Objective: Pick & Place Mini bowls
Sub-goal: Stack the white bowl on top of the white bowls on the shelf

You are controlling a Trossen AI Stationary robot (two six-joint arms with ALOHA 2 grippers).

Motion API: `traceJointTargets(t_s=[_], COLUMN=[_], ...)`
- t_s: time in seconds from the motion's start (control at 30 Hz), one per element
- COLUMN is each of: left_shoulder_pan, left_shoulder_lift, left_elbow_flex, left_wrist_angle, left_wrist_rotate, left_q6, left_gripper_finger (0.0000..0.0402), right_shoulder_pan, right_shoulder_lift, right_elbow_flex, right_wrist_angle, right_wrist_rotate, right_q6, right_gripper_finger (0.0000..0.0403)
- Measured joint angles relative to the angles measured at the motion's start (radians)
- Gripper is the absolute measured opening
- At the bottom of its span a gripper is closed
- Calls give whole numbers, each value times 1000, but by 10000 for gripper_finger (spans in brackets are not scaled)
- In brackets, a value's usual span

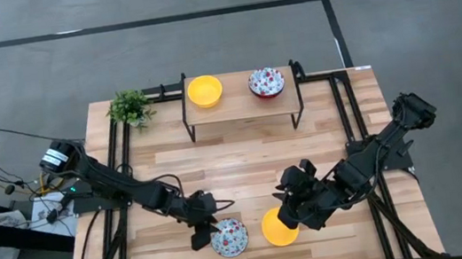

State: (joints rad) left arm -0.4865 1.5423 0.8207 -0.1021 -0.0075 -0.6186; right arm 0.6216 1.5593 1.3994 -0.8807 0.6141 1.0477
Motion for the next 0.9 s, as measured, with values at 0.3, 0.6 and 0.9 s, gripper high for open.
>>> traceJointTargets(t_s=[0.3, 0.6, 0.9], left_shoulder_pan=[1, 1, 1], left_shoulder_lift=[58, 109, 86], left_elbow_flex=[0, 0, 0], left_wrist_angle=[-1, 3, -2], left_wrist_rotate=[-37, -46, -50], left_q6=[-22, -46, -52], left_gripper_finger=[145, 142, 100], right_shoulder_pan=[0, 0, 0], right_shoulder_lift=[0, 0, 0], right_elbow_flex=[0, 0, 0], right_wrist_angle=[0, 1, 3], right_wrist_rotate=[18, 17, 15], right_q6=[0, 0, 0], right_gripper_finger=[90, 90, 90])
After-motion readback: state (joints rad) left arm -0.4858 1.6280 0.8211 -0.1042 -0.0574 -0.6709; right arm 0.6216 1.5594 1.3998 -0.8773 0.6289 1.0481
